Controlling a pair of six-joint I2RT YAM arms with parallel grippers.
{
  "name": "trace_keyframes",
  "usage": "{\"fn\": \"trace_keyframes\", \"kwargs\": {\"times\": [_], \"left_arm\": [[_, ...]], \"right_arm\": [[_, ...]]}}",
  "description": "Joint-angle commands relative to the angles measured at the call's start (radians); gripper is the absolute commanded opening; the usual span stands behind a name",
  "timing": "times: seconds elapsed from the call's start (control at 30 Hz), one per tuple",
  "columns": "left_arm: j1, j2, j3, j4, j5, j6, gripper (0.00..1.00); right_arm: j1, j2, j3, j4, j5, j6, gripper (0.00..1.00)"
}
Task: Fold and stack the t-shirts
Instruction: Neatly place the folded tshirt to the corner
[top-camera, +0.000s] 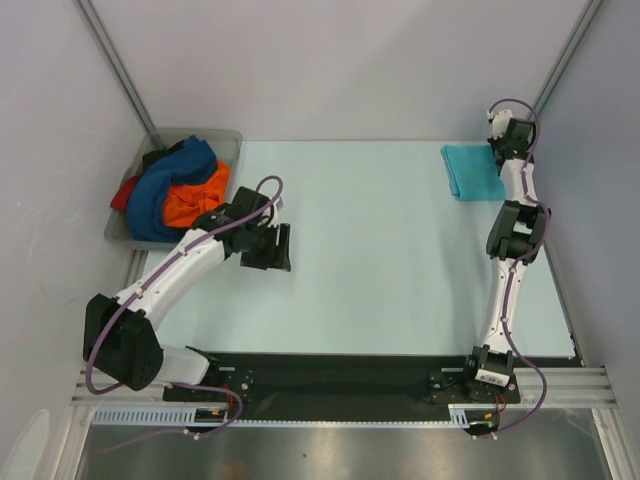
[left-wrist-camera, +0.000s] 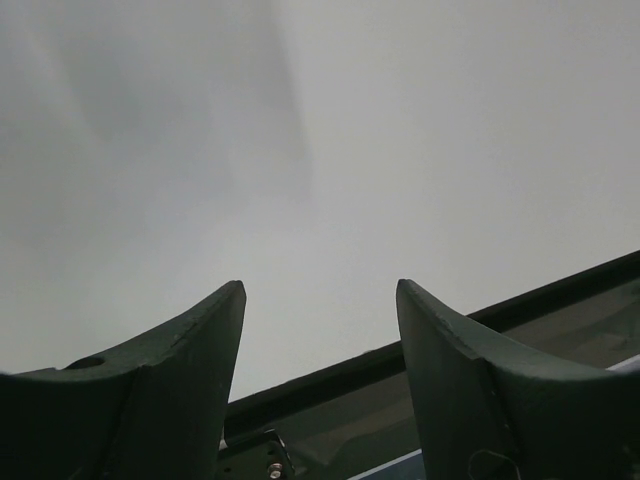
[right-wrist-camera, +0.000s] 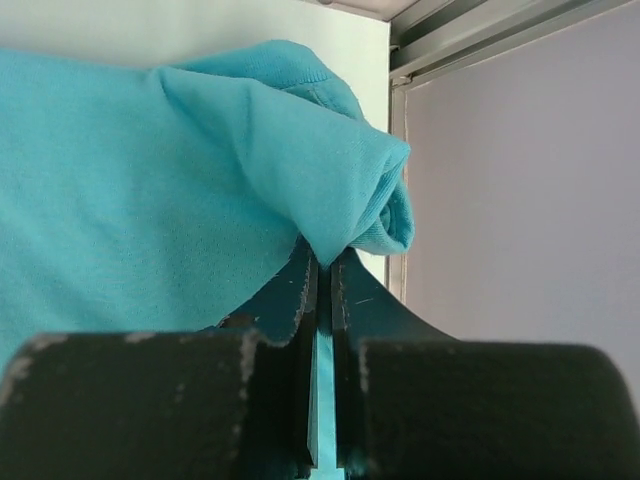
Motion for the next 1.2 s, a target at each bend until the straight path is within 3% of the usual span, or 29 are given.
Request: {"fn": "trace_keyframes", "kwargs": {"times": [0.0, 0.4, 0.43, 0.5, 0.57, 0.6, 0.83, 0.97, 1.17], "left_arm": [[0.039, 0.009, 0.046, 0.019, 0.047, -0.024, 0.67], [0.056, 0.078, 0.112, 0.02, 0.095, -0.053, 0.62], [0.056, 0.075, 0.12, 0.019, 0.093, -0.058, 0.62], [0.056, 0.056, 0.12, 0.019, 0.086, -0.076, 0.62], [0.056, 0.035, 0.114, 0.02, 0.081, -0.099, 0.63], [0.056, 0.022, 0.108, 0.02, 0.08, -0.133, 0.63], [0.025, -0.244, -0.045, 0.045, 0.046, -0.222, 0.63], [0.027, -0.523, -0.182, 0.083, 0.052, -0.265, 0.67], [0.027, -0.721, -0.313, 0.065, 0.099, -0.351, 0.72]], "right_arm": [[-0.015, 0.01, 0.068, 0.107, 0.011, 0.027, 0.0], [-0.03, 0.034, 0.078, 0.147, 0.008, 0.121, 0.0], [-0.027, 0.033, 0.078, 0.161, 0.04, 0.122, 0.3], [-0.018, 0.027, 0.081, 0.176, 0.092, 0.121, 0.71], [-0.017, 0.004, 0.081, 0.179, 0.117, 0.133, 0.84], [-0.017, -0.01, 0.081, 0.172, 0.146, 0.147, 0.98], [0.034, -0.281, -0.056, -0.015, 0.253, 0.312, 1.0], [0.155, -0.473, -0.304, -0.135, 0.206, 0.453, 1.0], [0.353, -0.829, -0.723, -0.266, 0.143, 0.662, 1.0]]}}
